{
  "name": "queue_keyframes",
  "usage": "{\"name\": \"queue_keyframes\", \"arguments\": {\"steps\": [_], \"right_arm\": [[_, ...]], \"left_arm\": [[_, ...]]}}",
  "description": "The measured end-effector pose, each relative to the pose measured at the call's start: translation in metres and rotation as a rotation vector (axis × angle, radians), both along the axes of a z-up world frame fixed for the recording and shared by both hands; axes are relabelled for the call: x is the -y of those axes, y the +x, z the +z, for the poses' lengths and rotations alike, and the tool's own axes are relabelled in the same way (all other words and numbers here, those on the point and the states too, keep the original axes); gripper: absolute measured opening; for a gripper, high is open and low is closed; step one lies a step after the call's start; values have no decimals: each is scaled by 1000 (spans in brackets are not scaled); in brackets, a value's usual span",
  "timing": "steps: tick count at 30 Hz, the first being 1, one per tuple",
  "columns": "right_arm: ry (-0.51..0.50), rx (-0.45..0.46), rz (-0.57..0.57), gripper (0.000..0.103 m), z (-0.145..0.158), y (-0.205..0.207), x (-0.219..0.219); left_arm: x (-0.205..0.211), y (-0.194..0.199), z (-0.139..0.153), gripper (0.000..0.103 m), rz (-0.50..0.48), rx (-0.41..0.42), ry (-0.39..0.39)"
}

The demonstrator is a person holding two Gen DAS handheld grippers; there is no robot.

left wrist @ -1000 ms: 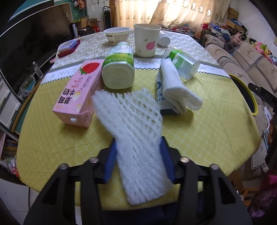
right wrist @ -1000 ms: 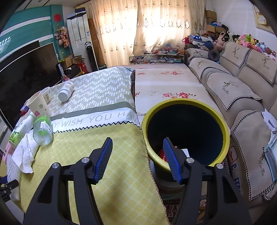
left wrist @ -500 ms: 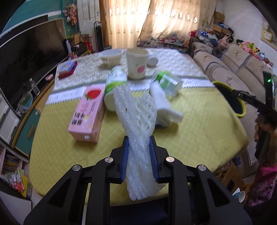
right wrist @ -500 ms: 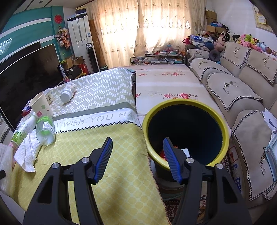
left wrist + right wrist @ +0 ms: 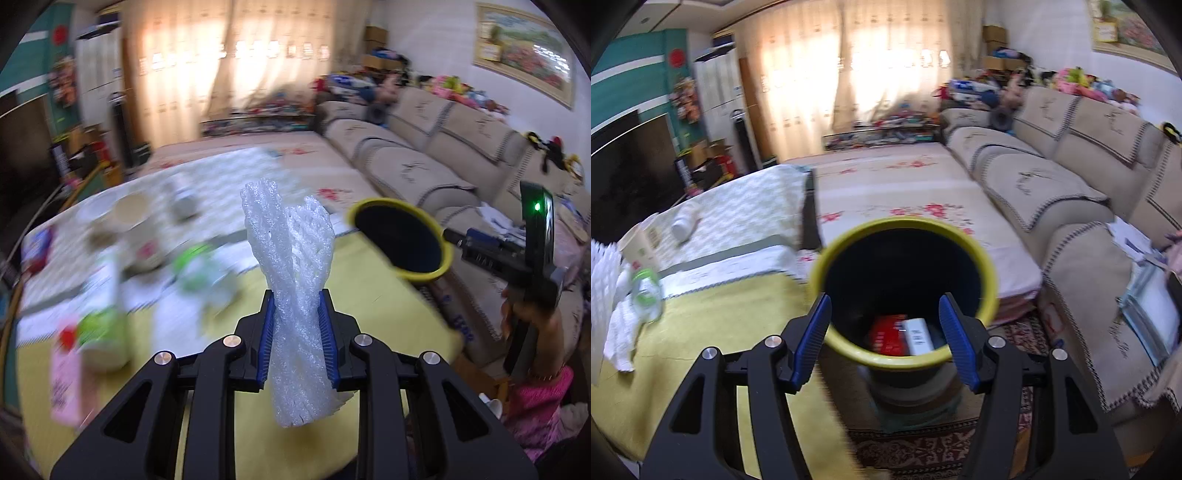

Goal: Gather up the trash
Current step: 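Carry the foam net over the bin and open the left gripper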

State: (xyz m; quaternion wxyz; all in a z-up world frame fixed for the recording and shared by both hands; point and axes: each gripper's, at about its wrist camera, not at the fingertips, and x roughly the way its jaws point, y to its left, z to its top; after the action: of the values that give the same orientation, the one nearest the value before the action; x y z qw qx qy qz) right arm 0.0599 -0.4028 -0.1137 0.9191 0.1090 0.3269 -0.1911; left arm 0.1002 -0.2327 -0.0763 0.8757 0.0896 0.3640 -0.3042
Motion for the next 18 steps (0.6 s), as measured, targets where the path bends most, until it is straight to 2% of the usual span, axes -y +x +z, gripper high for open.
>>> {"name": "queue_keyframes", "arguments": {"steps": [6,11,15,18], "right_arm": [[3,-5,-104,58,-6,-20,39],[17,-5,-134,58,-12,-26,57],[32,-12,-144,59,-19,-29,66],[38,-14,-150,60,-21,-31,71]], "left_arm": [[90,27,0,25,-155,-17,-10],[174,56,-13,26,-254,-38,-9],[227,80,-33,27,-281,-60,17],[262,98,-49,34,-281,-63,35]]}}
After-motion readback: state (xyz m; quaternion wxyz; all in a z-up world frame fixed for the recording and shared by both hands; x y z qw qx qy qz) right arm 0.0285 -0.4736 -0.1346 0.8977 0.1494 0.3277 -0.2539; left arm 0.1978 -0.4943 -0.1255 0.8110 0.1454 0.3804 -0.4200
